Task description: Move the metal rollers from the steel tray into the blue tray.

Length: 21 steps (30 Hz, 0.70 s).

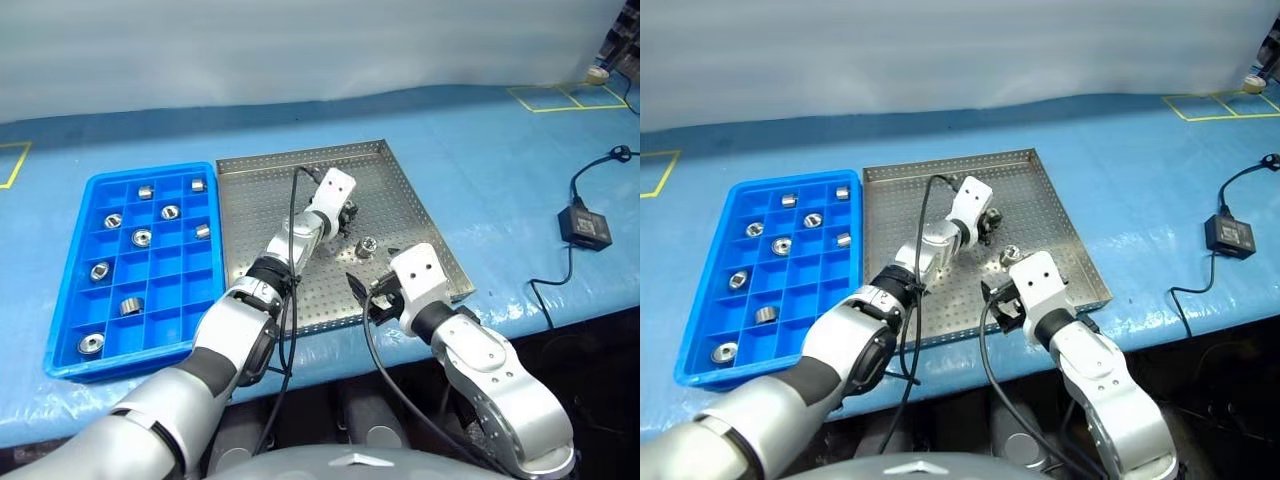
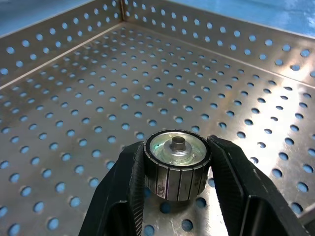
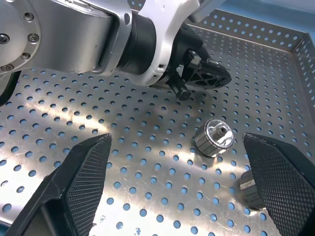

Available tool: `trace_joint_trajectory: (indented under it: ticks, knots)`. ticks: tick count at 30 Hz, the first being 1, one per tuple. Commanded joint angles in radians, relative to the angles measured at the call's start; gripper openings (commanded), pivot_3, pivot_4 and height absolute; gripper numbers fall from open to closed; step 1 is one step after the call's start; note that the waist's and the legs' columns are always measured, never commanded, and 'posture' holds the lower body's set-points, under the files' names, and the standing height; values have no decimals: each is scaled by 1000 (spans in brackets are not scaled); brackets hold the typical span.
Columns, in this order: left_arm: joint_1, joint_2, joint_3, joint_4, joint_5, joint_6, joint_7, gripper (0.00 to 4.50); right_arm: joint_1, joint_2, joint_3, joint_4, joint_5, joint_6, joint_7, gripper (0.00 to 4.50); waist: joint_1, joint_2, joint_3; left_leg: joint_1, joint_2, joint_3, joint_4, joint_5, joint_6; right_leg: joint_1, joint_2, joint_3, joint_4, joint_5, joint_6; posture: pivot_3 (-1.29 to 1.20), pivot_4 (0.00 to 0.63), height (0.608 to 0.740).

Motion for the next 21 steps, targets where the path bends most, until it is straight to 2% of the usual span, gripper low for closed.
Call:
trace_joint_trajectory:
  ticks: [1, 7, 12, 17, 21]
  knots:
    - [60, 52, 53, -309, -52, 69, -6, 1665, -29, -1, 25, 8, 2, -26, 19, 4500, 2, 0, 0, 0, 0, 0, 0, 0, 0, 0, 0, 0, 0, 1, -2, -163, 150, 740]
    - [335, 161, 99, -951, -83, 358, 41, 1665, -94, -7, 57, 55, 13, -43, 68, 4500, 19, 1, 0, 2, 2, 1, -2, 1, -1, 0, 1, 1, 1, 2, -4, -70, 150, 740]
    - [520, 236, 119, -1306, -55, 566, 104, 1665, -186, 4, 97, 126, 17, -73, 114, 4500, 74, 0, 0, 2, 1, 0, 0, 1, -1, 1, 0, 1, 1, 2, -4, -2, 150, 740]
    - [663, 274, 129, -1520, -35, 707, 150, 1665, -254, 17, 146, 180, 36, -114, 183, 4500, 123, 0, 0, 3, 0, 0, 1, 1, -1, 2, 0, 0, 1, 2, -5, 89, 150, 740]
    - [733, 264, 135, -1544, -23, 742, 184, 1665, -279, 19, 177, 211, 39, -134, 217, 4500, 151, 0, 0, 3, 0, -1, 1, 1, -1, 3, -1, -1, 1, 1, -6, 89, 150, 740]
